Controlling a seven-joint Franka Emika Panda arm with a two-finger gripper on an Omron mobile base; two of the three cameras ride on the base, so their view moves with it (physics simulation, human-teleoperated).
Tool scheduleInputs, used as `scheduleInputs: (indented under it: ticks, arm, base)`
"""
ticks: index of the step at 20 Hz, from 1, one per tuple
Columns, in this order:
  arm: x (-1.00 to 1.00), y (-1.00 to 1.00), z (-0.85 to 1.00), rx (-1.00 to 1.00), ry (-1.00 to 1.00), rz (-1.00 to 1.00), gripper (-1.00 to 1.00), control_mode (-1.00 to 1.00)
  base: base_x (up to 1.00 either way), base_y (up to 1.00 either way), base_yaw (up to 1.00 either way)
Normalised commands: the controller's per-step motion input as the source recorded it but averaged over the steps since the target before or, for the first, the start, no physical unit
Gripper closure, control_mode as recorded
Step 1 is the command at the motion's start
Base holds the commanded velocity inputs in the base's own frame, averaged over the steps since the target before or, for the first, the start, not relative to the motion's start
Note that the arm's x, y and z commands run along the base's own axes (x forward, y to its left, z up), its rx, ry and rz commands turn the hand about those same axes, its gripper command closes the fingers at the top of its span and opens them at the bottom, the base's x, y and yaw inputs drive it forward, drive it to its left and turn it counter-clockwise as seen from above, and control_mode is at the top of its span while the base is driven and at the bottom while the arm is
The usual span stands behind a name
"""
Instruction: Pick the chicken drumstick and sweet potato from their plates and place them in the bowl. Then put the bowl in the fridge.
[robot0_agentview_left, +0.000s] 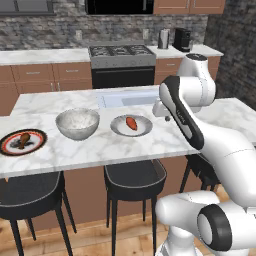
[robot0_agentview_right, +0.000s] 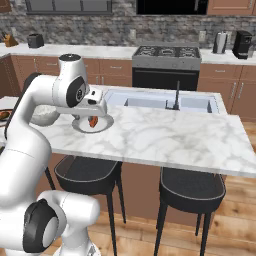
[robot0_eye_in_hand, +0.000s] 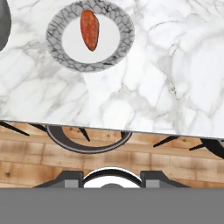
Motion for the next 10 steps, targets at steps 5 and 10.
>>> scheduleInputs:
  ticks: [5,10]
  arm:
    - [0.0,0.0,0.0,0.0,0.0,0.0,-1.0,1.0]
    - [0.0,0.0,0.0,0.0,0.0,0.0,-1.0,1.0]
  base:
    - [0.0,0.0,0.0]
    - [0.0,0.0,0.0]
